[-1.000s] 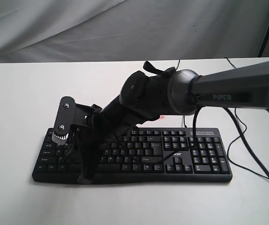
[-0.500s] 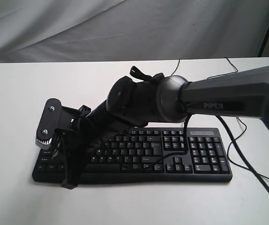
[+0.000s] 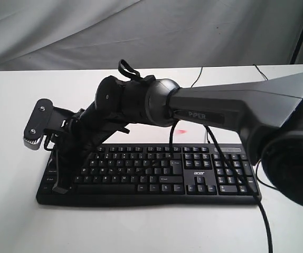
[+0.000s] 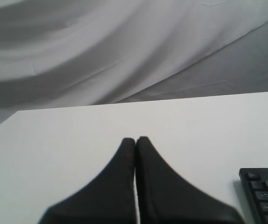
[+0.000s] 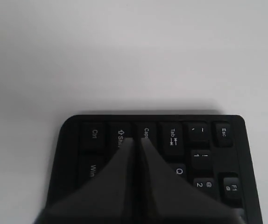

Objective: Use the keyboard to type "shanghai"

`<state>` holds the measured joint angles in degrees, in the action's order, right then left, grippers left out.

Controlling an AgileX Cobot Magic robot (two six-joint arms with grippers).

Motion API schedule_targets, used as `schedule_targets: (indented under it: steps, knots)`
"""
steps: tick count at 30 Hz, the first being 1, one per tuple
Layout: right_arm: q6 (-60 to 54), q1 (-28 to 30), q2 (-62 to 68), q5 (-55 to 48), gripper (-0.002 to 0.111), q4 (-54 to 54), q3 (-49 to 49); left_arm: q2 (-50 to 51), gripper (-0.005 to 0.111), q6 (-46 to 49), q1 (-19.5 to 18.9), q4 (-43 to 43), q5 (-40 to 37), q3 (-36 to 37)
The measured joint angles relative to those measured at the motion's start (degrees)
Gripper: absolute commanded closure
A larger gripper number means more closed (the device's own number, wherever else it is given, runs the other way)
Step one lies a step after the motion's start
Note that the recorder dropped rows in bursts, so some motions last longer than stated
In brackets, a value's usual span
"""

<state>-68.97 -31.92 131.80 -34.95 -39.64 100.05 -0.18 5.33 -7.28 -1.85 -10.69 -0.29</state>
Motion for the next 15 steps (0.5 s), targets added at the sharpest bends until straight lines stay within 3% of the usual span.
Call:
schedule_targets:
  steps: [15]
  knots:
    - [0.34, 0.00, 2.36, 2.55, 0.108, 1.51, 0.43, 0.00, 0.106, 0.00, 0.00, 0.00, 0.00, 0.00]
